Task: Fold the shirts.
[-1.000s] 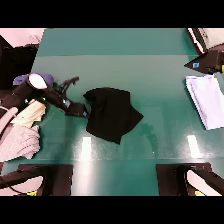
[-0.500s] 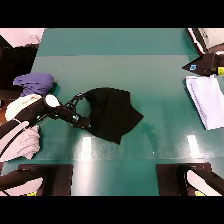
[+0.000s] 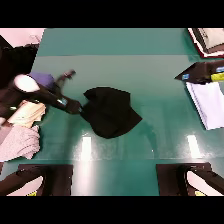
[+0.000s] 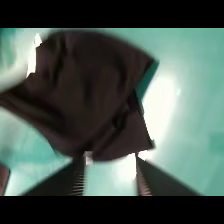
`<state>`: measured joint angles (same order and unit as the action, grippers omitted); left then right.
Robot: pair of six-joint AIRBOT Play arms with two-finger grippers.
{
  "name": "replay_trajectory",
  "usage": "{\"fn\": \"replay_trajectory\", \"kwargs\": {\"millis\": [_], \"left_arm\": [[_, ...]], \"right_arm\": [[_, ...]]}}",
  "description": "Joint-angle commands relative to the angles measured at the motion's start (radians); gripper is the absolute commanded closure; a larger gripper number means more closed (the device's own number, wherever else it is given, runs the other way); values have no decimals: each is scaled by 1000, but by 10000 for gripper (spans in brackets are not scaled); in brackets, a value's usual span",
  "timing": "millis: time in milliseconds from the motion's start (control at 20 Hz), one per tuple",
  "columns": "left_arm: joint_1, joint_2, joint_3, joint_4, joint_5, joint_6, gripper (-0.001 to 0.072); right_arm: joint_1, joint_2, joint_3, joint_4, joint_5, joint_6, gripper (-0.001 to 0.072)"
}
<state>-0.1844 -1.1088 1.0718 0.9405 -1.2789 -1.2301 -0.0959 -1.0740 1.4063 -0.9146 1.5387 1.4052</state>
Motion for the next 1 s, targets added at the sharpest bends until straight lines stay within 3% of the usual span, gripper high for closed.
{"fn": "replay_trajectory", "kwargs": {"millis": [0, 250, 450, 950], "left_arm": [[54, 116, 172, 74, -120, -1, 684], [54, 146, 315, 171, -131, -9, 684], [54, 143, 315, 175, -119, -31, 683], [54, 143, 315, 175, -116, -54, 683]], "right_arm": [[90, -87, -17, -52, 45, 0, 322], [237, -250, -291, -19, -223, -17, 324], [332, -386, -433, 221, -355, -139, 327], [474, -452, -392, 233, -771, -145, 331]]}}
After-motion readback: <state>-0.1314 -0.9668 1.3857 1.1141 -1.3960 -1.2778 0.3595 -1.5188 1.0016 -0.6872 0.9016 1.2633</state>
